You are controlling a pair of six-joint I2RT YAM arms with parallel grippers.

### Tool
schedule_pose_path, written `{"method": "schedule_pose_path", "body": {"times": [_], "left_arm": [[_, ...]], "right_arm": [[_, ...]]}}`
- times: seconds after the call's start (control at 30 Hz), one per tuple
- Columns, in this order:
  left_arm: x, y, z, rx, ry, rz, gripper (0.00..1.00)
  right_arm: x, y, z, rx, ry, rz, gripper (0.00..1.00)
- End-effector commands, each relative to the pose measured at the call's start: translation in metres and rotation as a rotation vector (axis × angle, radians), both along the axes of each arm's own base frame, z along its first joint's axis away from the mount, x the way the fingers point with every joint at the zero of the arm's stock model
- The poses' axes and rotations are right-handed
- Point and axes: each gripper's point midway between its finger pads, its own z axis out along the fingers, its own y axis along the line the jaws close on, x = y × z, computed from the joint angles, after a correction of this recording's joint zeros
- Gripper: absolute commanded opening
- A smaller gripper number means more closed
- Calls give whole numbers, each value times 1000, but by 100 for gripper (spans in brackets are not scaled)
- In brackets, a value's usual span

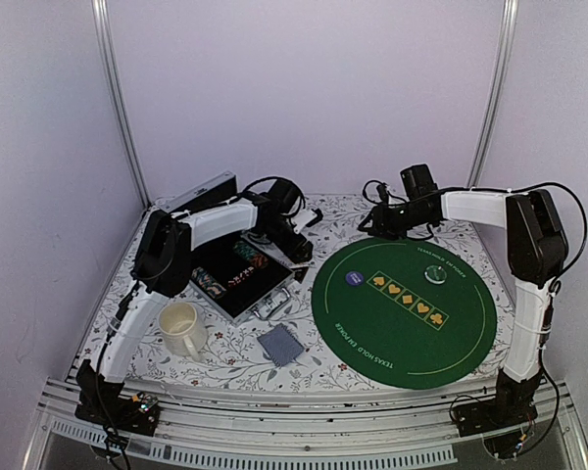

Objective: Distribute texas hold em gaming equipment
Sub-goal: Pick up the big blind button from the center of the board.

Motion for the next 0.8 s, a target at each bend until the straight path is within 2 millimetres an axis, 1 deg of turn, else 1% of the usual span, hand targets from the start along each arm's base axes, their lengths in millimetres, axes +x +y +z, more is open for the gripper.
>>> {"method": "schedule_pose_path", "body": {"times": [0.0,0.1,0.2,0.3,0.43,0.6,0.67,0.77], "left_arm": [[-11,7,-29,42,80,11,80],[-15,11,-39,72,95,13,79],[-20,13,-44,98,107,9,74],[-26,14,-47,99,127,-1,67],[-27,15,-46,102,129,-1,61],[-26,14,-38,92,119,-1,54],[-24,12,-31,80,107,3,52],[-19,9,-14,51,70,7,49]], "right_arm": [[-3,-1,15,4,-26,9,36],[-3,0,15,6,-25,10,37],[-3,0,15,6,-25,9,37],[-3,1,15,6,-24,11,37],[-3,0,15,7,-24,11,37],[-3,0,17,6,-26,10,37],[-3,0,17,6,-27,9,37],[-4,0,15,5,-22,11,37]]}}
